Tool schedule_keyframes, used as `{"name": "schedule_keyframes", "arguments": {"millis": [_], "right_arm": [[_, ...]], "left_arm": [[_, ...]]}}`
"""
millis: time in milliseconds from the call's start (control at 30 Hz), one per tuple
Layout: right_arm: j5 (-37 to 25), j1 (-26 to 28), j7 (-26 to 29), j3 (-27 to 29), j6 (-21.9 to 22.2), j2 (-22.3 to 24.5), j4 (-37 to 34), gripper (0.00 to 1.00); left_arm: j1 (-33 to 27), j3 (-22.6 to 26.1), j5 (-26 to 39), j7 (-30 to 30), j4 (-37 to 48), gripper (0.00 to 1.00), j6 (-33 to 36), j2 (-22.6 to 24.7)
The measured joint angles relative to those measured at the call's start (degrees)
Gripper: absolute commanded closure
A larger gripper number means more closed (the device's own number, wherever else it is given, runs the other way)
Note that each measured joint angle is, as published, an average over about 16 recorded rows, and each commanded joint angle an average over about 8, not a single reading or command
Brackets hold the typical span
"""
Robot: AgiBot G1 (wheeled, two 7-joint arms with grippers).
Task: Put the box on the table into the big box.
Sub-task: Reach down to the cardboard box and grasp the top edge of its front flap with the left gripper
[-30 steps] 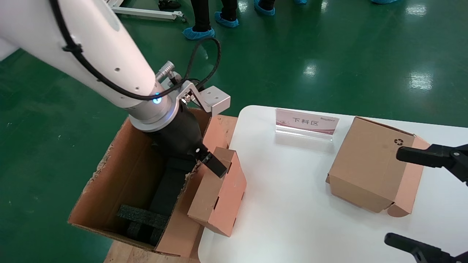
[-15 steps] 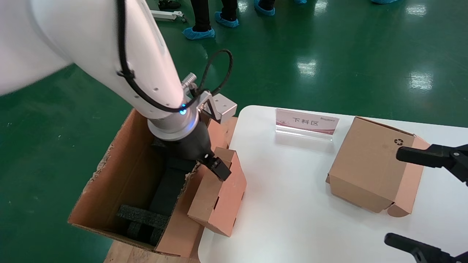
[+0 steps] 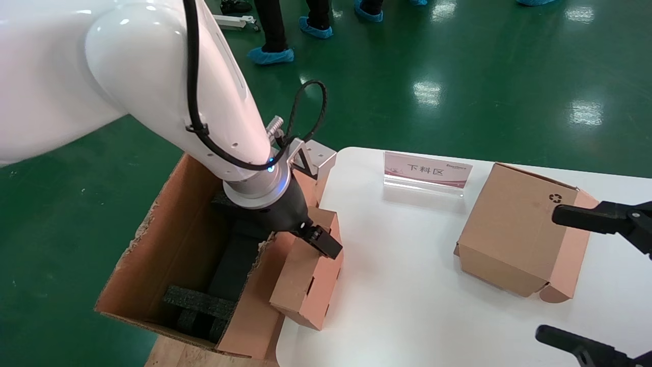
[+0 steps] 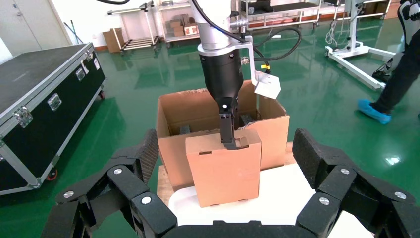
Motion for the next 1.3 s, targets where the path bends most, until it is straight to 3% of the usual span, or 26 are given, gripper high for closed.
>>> {"name": "schedule_keyframes", "arguments": {"millis": [633,1300], "right_arm": [[0.0,0.0,0.0,0.0,0.0,0.0,0.0,0.0],[0.0,0.0,0.0,0.0,0.0,0.0,0.0,0.0]], "left_arm": [[-0.16,-0.2,1.44,-4.62,0.0,0.0,0.39,0.44],[-0.99,-1.56,0.82,-5.77,0.0,0.0,0.59,-0.7]]}}
